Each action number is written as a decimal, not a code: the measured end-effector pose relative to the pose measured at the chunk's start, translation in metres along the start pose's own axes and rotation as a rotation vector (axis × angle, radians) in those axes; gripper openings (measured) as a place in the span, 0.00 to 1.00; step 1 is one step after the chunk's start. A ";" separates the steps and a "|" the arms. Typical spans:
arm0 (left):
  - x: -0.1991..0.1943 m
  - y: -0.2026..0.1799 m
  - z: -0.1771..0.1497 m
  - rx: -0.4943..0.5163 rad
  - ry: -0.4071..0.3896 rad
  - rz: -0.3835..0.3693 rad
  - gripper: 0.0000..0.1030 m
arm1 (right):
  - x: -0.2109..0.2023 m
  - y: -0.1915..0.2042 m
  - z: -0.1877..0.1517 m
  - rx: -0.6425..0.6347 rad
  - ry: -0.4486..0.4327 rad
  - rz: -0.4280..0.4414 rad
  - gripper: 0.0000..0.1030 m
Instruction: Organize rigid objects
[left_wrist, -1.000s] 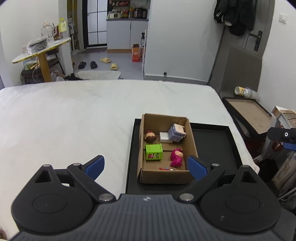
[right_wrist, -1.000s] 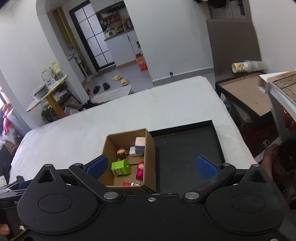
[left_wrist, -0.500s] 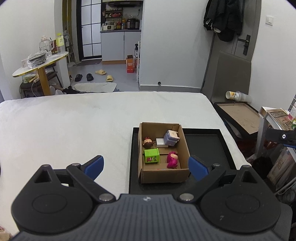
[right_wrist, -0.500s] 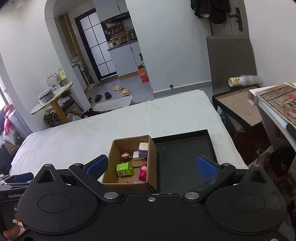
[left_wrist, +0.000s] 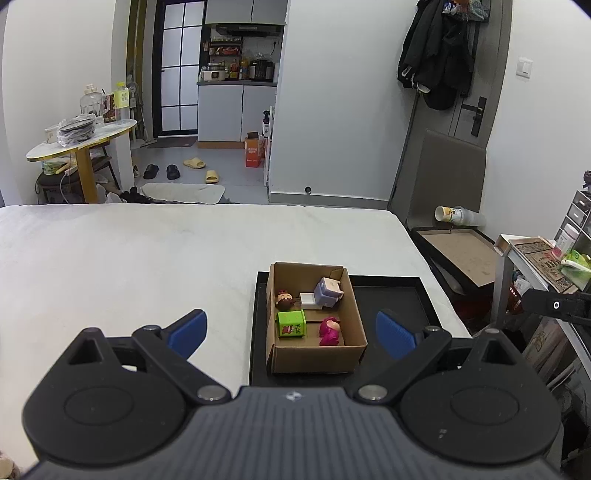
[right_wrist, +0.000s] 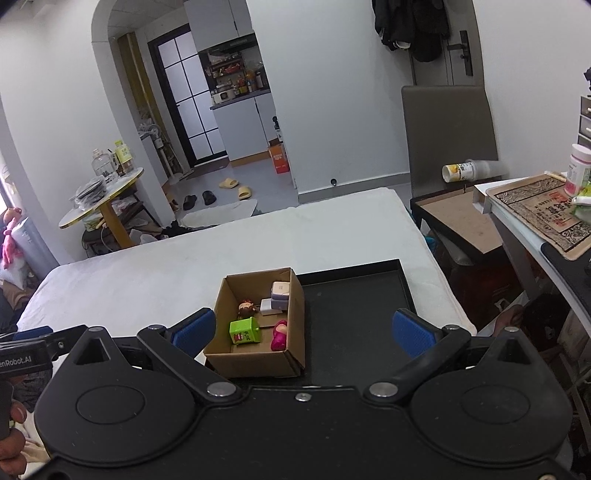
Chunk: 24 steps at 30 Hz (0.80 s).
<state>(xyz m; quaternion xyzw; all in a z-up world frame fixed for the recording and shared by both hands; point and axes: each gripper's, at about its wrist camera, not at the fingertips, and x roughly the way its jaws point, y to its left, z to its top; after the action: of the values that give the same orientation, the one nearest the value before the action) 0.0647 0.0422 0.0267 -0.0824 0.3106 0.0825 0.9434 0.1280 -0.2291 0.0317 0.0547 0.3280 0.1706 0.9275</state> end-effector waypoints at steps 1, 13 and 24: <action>-0.002 0.000 -0.002 0.002 -0.004 -0.001 0.95 | -0.002 0.001 -0.001 -0.004 -0.003 0.003 1.00; -0.022 0.004 -0.010 0.005 -0.032 0.002 0.95 | -0.025 0.011 -0.009 -0.031 -0.029 -0.021 1.00; -0.029 0.004 -0.003 0.004 -0.051 0.006 0.95 | -0.040 0.014 -0.004 -0.059 -0.064 -0.036 1.00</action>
<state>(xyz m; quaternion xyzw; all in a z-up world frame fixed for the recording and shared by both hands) 0.0391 0.0424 0.0413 -0.0775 0.2867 0.0869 0.9509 0.0927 -0.2299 0.0547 0.0270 0.2938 0.1618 0.9417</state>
